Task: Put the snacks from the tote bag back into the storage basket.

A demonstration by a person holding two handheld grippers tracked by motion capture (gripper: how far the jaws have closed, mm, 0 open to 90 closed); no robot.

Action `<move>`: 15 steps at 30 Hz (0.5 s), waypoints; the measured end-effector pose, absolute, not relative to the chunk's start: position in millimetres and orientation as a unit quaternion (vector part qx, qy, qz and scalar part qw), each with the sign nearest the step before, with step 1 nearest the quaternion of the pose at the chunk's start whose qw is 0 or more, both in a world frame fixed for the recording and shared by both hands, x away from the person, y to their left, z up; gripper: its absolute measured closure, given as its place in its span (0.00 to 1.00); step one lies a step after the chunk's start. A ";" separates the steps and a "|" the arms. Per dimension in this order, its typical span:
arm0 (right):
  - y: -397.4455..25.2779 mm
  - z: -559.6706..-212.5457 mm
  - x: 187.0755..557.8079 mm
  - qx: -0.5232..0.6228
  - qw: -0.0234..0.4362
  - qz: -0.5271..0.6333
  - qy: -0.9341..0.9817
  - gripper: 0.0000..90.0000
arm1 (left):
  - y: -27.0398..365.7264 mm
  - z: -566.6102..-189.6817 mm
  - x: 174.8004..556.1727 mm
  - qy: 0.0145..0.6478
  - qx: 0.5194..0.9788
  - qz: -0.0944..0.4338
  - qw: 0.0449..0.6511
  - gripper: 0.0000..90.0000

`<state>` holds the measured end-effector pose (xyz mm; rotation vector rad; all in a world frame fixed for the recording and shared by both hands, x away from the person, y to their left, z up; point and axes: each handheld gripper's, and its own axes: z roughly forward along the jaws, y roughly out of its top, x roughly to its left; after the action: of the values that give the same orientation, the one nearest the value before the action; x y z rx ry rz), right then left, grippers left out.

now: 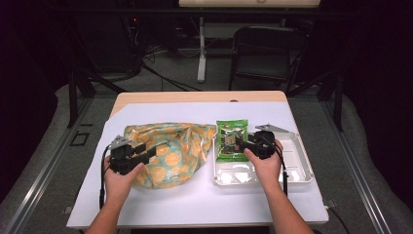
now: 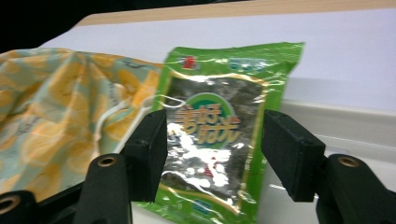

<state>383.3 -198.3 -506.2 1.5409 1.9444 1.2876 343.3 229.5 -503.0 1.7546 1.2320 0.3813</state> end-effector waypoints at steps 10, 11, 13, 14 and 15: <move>-170.3 -493.6 367.8 0.493 0.173 0.464 0.716 0.43 | 233.2 -504.3 345.1 0.507 0.710 0.157 0.463 0.54; -167.5 -492.6 366.2 0.487 0.174 0.463 0.720 0.43 | 233.5 -504.3 345.1 0.507 0.711 0.156 0.462 0.54; -162.0 -490.9 363.1 0.474 0.173 0.465 0.728 0.43 | 233.8 -504.5 345.1 0.506 0.711 0.157 0.462 0.54; -158.4 -490.4 361.3 0.471 0.172 0.466 0.729 0.43 | 233.9 -504.6 345.2 0.507 0.711 0.158 0.460 0.54; -155.2 -490.2 360.0 0.465 0.169 0.469 0.731 0.43 | 234.0 -504.8 345.4 0.506 0.712 0.157 0.460 0.54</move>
<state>360.0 -155.2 -490.2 1.3231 2.0789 1.3322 345.4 234.0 -504.8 1.7538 1.2467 0.3873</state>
